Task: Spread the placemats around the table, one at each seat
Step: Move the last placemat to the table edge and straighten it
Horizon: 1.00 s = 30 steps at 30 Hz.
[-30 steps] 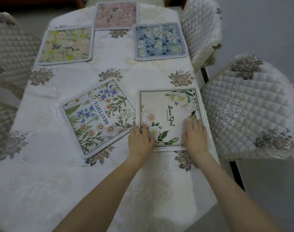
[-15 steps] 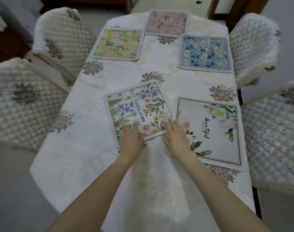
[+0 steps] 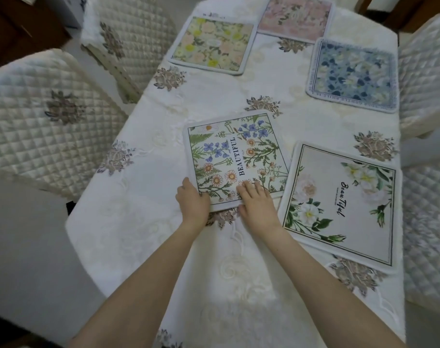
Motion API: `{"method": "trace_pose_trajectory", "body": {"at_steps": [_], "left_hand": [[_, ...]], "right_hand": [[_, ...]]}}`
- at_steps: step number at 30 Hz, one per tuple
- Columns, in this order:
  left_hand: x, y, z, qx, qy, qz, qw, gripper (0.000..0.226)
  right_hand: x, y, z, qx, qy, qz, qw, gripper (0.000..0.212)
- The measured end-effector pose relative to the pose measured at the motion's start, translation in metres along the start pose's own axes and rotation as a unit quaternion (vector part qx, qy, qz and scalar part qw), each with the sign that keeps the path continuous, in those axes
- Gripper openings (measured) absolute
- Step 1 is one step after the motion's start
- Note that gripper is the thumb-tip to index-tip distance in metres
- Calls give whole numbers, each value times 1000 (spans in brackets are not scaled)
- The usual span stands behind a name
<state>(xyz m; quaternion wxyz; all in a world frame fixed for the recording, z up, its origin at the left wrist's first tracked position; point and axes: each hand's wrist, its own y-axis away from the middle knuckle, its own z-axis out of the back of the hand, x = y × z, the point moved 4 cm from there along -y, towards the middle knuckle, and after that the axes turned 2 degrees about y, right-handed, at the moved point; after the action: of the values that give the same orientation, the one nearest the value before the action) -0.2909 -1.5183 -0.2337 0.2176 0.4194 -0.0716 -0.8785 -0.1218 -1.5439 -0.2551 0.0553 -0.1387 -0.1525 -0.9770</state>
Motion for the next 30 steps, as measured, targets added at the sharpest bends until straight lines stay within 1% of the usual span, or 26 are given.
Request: {"method": "trace_pose_trajectory", "body": {"at_steps": [1, 3, 9, 14, 21, 27, 30], "left_hand": [[2, -1, 2, 7, 38, 16, 999, 38], [5, -1, 2, 32, 84, 28, 996, 34], [16, -9, 11, 51, 161, 29, 985, 40], [30, -38, 37, 85, 141, -6, 986, 39], [54, -86, 97, 121, 129, -40, 983, 40], [84, -119, 149, 141, 107, -50, 983, 41], [99, -128, 165, 138, 100, -40, 985, 50]], "right_hand": [[1, 0, 0, 0, 5, 0, 1000, 53], [3, 0, 0, 3, 16, -5, 1000, 54], [16, -1, -6, -4, 31, -16, 999, 56], [42, -6, -17, -17, 40, -28, 999, 52], [118, -25, -38, -19, 46, -75, 996, 51], [188, -39, -56, -23, 39, -102, 994, 51], [213, -41, -59, -22, 45, -99, 994, 49]]}}
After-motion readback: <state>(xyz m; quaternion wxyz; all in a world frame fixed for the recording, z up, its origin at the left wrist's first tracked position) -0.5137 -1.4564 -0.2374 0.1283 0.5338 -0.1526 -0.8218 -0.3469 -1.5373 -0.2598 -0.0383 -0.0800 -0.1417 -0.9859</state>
